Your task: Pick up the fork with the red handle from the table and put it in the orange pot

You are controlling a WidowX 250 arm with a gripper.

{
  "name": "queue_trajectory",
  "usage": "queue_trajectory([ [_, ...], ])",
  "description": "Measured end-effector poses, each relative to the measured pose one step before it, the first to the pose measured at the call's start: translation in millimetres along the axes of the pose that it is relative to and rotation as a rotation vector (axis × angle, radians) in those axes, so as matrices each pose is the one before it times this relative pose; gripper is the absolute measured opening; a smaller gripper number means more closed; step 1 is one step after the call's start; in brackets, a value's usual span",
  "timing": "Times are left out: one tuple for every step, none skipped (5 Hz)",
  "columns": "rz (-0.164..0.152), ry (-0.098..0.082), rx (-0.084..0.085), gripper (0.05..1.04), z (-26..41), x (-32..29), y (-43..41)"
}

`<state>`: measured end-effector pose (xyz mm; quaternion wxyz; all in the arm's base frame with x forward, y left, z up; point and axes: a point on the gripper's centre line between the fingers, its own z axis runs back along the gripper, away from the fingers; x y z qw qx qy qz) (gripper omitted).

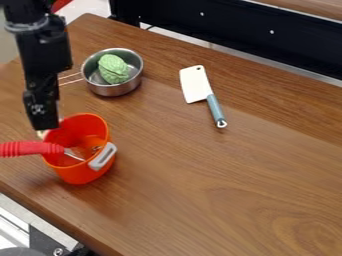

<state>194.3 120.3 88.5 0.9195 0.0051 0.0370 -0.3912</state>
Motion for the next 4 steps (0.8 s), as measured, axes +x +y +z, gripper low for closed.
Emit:
queue_trajectory([
  [0.0140, -0.0355, -0.0085, 1.001, 2.72, 9.69, 0.42],
  [0.0844, -0.0817, 0.0076, 1.001, -2.39, 23.64, 0.40],
  [0.0959, -0.0688, 0.0052, 1.001, -5.25, 25.62, 3.49],
  [0.0988, -0.0383, 0.0093, 1.001, -14.54, 32.38, -5.54],
])
